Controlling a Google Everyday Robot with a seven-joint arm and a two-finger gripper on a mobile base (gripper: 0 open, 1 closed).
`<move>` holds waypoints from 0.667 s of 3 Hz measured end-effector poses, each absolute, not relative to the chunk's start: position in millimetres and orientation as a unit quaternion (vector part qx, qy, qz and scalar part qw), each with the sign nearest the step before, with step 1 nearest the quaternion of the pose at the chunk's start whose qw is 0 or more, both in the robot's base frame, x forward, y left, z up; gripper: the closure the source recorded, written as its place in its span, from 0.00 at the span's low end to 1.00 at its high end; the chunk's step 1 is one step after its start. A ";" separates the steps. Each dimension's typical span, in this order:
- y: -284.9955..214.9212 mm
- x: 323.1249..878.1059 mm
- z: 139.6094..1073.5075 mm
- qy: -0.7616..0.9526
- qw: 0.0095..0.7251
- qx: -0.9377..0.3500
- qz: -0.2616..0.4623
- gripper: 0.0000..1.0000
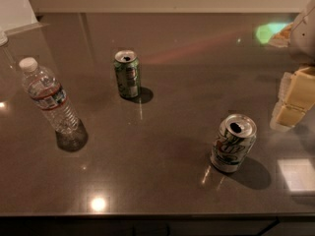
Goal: Pick 7up can
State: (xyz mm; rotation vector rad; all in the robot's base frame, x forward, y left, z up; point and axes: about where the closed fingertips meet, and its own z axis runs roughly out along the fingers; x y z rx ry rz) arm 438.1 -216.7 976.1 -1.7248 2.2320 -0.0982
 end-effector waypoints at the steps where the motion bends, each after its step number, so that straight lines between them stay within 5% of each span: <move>1: -216.4 438.6 977.5 0.781 0.161 -0.602 -0.033 0.00; 2: -208.6 433.5 971.6 0.776 0.171 -0.607 0.004 0.00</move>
Offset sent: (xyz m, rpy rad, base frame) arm -0.0171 0.0224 -0.0201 0.2209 0.1085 0.0805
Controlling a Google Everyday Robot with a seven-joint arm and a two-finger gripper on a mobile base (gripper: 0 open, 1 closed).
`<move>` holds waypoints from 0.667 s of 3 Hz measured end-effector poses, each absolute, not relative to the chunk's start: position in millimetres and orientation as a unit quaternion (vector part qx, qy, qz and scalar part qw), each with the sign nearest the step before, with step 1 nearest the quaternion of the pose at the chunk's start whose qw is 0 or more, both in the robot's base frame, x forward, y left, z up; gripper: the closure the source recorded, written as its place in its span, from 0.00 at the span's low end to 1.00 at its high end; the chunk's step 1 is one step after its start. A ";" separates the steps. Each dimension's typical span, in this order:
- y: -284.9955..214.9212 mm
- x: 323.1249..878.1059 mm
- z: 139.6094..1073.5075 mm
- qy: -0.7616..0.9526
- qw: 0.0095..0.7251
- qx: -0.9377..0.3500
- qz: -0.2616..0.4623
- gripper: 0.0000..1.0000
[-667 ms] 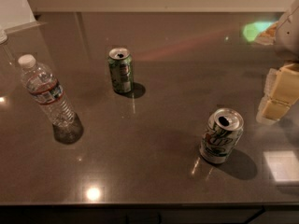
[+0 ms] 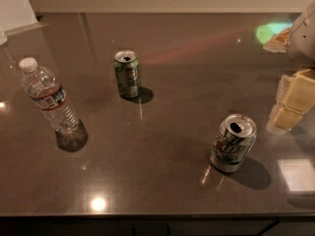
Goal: Pick 7up can
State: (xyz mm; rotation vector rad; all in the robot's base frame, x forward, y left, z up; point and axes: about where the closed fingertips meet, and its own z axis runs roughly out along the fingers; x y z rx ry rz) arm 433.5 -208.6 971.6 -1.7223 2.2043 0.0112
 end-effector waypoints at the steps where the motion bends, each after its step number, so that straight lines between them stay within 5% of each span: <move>1: -194.9 419.2 959.8 0.764 0.180 -0.616 0.063 0.00; 2: -183.3 403.5 947.4 0.750 0.195 -0.622 0.111 0.00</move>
Offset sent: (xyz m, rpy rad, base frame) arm -0.0537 0.0370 -0.0467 0.3200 0.1445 0.1528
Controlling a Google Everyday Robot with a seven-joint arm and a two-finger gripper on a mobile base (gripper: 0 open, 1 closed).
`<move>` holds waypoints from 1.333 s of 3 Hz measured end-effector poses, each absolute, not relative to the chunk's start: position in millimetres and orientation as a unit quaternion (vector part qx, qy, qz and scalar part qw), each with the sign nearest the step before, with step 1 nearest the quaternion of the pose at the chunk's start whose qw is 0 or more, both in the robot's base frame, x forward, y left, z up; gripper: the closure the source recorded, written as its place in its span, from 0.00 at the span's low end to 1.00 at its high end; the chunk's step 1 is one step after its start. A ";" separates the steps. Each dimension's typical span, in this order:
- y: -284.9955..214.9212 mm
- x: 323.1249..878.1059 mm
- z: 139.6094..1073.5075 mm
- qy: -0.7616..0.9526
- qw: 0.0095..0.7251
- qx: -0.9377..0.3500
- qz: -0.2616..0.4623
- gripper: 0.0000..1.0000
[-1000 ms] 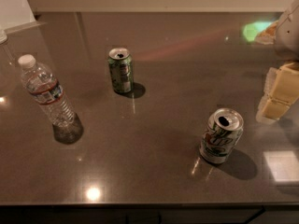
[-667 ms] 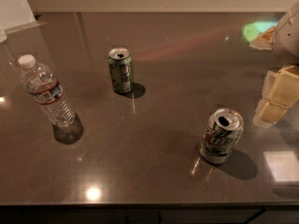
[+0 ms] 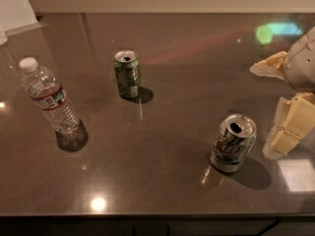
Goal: Pick 7up can
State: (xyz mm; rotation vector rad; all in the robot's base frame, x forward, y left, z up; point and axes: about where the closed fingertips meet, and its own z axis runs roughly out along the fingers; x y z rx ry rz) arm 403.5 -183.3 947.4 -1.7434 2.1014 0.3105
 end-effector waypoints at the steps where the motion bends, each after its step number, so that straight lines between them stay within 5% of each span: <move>1: -172.5 389.3 934.1 0.737 0.212 -0.626 0.141 0.00; 4: -152.5 375.3 900.7 0.723 0.229 -0.627 0.179 0.00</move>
Offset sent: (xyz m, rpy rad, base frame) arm -0.0323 0.0252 -0.0470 0.1634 0.0315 0.0644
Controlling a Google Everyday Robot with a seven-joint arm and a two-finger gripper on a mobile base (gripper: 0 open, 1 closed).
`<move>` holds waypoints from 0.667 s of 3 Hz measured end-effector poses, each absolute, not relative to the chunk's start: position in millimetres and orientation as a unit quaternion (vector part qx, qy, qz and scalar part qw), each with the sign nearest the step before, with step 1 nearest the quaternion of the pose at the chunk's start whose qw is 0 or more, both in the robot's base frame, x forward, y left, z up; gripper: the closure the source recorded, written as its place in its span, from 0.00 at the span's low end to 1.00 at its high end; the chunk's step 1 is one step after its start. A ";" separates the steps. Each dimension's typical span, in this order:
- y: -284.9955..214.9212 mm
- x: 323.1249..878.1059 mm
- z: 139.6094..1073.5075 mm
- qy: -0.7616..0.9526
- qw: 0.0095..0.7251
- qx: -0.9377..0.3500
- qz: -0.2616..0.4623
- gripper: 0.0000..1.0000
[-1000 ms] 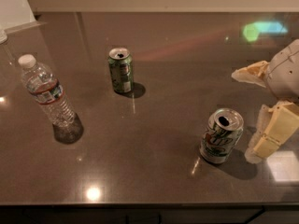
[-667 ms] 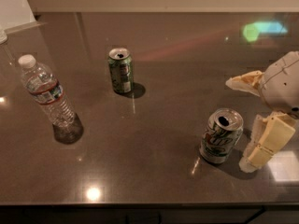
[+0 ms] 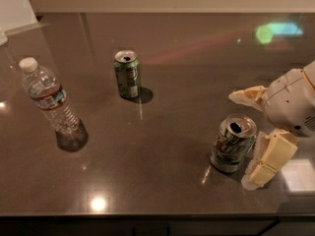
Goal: Pick 7up can
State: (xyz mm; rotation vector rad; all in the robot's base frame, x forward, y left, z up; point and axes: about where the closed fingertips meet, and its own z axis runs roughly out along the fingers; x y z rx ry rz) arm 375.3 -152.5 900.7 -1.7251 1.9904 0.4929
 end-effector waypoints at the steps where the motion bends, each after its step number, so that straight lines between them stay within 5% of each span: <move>1: -147.6 375.2 896.5 0.721 0.230 -0.628 0.183 0.20; 2: -145.4 376.0 897.5 0.720 0.232 -0.627 0.183 0.43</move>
Offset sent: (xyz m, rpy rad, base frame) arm 0.0031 0.0077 -0.0056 0.0190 0.0076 0.0036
